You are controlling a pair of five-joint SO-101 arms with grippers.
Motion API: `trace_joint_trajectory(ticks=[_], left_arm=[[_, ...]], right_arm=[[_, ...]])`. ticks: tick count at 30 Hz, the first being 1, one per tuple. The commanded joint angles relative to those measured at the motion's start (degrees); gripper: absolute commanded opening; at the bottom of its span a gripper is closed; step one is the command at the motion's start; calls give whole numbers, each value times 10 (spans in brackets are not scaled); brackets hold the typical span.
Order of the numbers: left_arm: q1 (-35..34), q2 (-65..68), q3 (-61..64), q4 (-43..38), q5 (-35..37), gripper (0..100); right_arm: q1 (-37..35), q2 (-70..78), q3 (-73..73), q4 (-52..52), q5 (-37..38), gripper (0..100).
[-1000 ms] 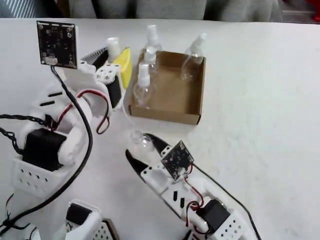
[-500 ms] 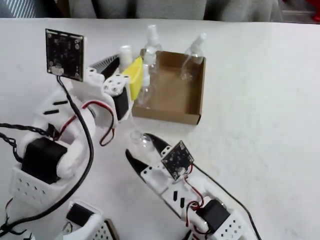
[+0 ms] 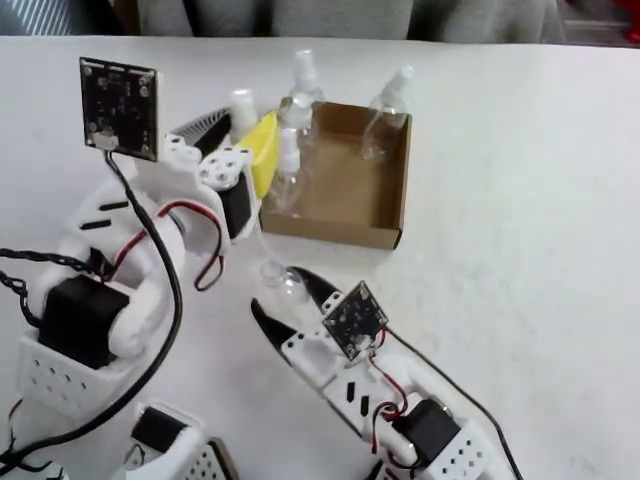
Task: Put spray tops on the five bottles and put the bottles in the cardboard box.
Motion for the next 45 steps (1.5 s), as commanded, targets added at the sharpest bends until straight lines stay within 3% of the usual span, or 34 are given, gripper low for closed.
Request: trace_joint_trajectory(ticks=[1, 18, 23, 30, 45], left_arm=[[-6, -14, -9, -2, -35, 23], [0, -13, 4, 5, -46, 23], [0, -15, 18, 14, 5, 23], [0, -16, 12, 12, 13, 23], [0, -12, -65, 63, 13, 23]], right_arm=[[1, -7, -5, 0, 0, 18], [1, -7, -5, 0, 0, 18], [1, -7, -5, 0, 0, 18], [1, -7, -5, 0, 0, 18], [1, -7, -5, 0, 0, 18]])
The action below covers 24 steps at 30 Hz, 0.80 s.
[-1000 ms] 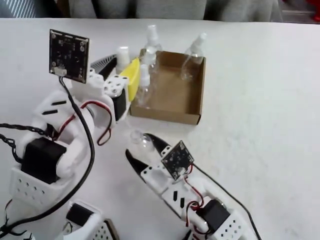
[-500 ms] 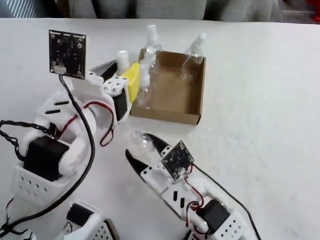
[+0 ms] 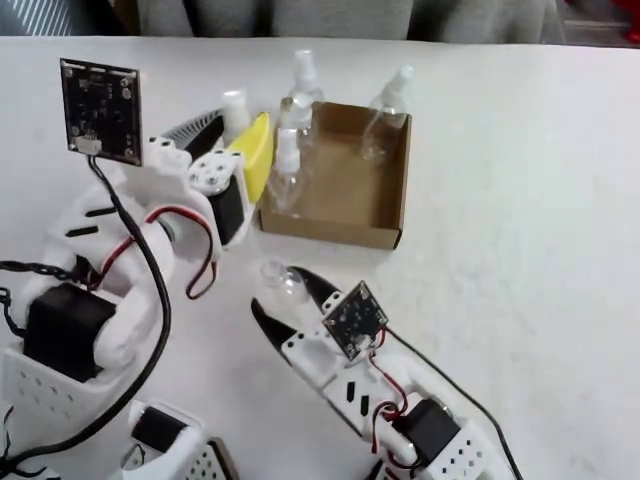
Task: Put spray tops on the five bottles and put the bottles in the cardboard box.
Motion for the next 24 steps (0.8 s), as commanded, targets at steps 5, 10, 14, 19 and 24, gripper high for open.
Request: trace_joint_trajectory(ticks=[5, 10, 14, 19, 24], left_arm=[[1, -11, -10, 20, 5, 23], [1, -13, 36, 0, 5, 23], [1, -15, 72, -15, 5, 23], [2, -16, 106, -15, 6, 23], [25, -17, 167, -16, 6, 22]], right_arm=[[1, -7, -5, 0, 0, 18], [1, -7, -5, 0, 0, 18], [1, -7, -5, 0, 0, 18], [1, -7, -5, 0, 0, 18], [1, -7, -5, 0, 0, 18]])
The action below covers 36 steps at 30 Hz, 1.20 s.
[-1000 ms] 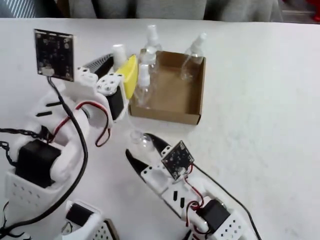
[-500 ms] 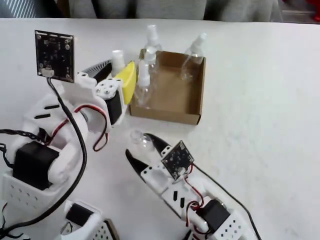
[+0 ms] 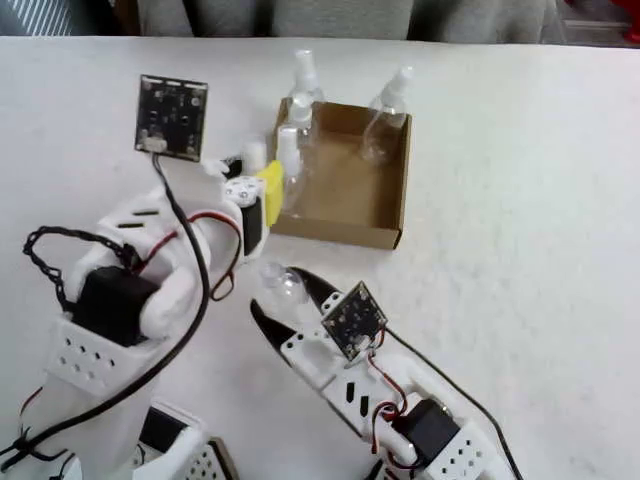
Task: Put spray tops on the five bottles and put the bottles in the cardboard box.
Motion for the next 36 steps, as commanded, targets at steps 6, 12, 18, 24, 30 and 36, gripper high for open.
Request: trace_joint_trajectory(ticks=[6, 12, 18, 24, 30, 36], left_arm=[[58, -80, 115, -42, 40, 22], [59, -196, 289, -157, 47, 22], [57, -313, 401, -197, 47, 22], [59, -399, 456, -193, 47, 22], [59, -444, 496, -196, 47, 22], [60, -483, 501, -194, 52, 21]], right_arm=[[3, -7, -5, 0, 0, 18], [3, -7, -5, 0, 0, 17], [3, -7, -5, 1, 0, 16], [3, -7, -5, 1, 0, 16], [3, -7, -5, 1, 0, 16], [4, -7, -5, 1, 0, 16]])
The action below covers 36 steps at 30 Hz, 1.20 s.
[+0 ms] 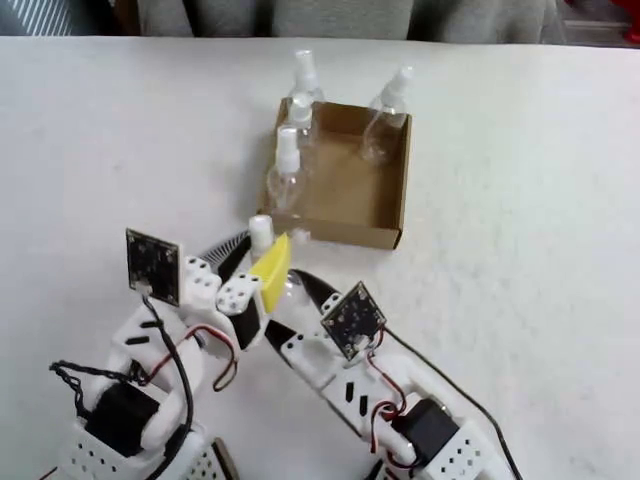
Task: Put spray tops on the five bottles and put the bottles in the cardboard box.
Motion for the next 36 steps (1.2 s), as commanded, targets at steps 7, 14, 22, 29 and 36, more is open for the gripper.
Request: trace_joint_trajectory(ticks=[7, 14, 22, 29, 36], left_arm=[[6, -119, 80, -55, 54, 21], [3, -155, 122, -105, 63, 21], [8, -155, 122, -132, 63, 21], [42, -155, 122, -125, 7, 21], [66, -155, 126, -122, -11, 21]], right_arm=[[32, -9, -14, -4, 0, 17], [36, -9, -14, -5, 0, 18], [36, -9, -24, -1, 0, 18], [36, -9, -24, 0, 0, 18], [70, -9, -24, -5, 1, 18]])
